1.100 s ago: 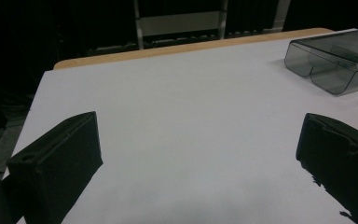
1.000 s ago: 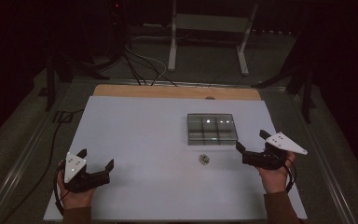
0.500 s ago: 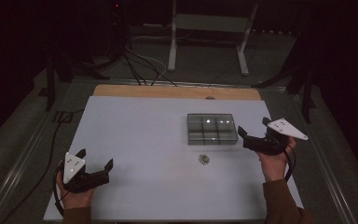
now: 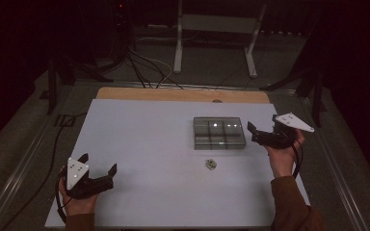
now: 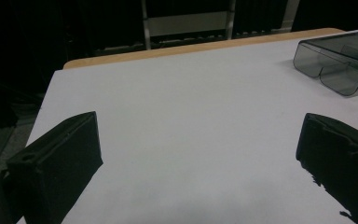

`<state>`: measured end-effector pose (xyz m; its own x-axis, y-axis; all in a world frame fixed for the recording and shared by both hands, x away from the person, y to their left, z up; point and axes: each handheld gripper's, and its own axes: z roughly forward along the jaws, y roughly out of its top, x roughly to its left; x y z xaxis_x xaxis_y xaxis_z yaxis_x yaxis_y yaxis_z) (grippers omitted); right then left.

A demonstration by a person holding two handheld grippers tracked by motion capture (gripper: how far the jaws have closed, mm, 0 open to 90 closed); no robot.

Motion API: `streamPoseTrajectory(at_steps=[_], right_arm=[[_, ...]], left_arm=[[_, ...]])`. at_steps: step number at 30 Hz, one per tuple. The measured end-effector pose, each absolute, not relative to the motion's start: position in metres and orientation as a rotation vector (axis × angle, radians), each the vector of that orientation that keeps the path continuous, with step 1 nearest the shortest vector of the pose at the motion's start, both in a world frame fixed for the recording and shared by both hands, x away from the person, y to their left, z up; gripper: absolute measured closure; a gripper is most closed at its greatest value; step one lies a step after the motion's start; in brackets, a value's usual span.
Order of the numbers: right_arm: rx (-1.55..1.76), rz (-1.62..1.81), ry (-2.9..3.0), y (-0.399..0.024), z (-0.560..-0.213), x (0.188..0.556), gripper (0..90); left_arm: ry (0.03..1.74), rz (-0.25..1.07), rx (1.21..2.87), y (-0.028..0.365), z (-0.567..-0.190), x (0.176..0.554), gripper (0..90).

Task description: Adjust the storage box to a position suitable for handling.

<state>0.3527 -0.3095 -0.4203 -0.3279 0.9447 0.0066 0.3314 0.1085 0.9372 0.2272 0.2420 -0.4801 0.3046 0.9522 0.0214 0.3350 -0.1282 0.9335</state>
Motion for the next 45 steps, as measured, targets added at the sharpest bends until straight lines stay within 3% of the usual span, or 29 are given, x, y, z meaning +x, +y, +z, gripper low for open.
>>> streamPoseTrajectory(at_steps=[18, 22, 25, 26, 28, 30, 31, 45], right_arm=[[1.413, 1.145, 1.784, -0.312, -0.444, 0.403, 0.0], [1.449, 1.120, 1.787, -0.312, -0.447, 0.414, 4.0], [1.493, 1.095, 1.777, -0.312, -0.450, 0.421, 20.5], [1.500, 1.099, 1.793, -0.312, -0.452, 0.423, 32.7], [1.477, 1.107, 1.835, -0.313, -0.456, 0.426, 66.0], [1.483, 1.103, 1.878, -0.312, -0.462, 0.430, 86.6], [1.490, 1.100, 1.882, -0.312, -0.464, 0.431, 89.8], [1.588, 1.024, 1.921, -0.301, -0.487, 0.442, 89.0]], left_arm=[[1.197, 0.846, 1.669, 0.241, -0.482, 0.229, 1.7], [1.199, 0.844, 1.671, 0.241, -0.483, 0.230, 1.7], [1.199, 0.843, 1.669, 0.241, -0.483, 0.230, 1.7], [1.199, 0.843, 1.670, 0.241, -0.483, 0.230, 1.7], [1.198, 0.844, 1.671, 0.241, -0.483, 0.230, 1.7], [1.197, 0.844, 1.672, 0.240, -0.483, 0.230, 1.7], [1.197, 0.843, 1.672, 0.240, -0.483, 0.230, 1.7], [1.202, 0.844, 1.668, 0.241, -0.483, 0.230, 1.7]])
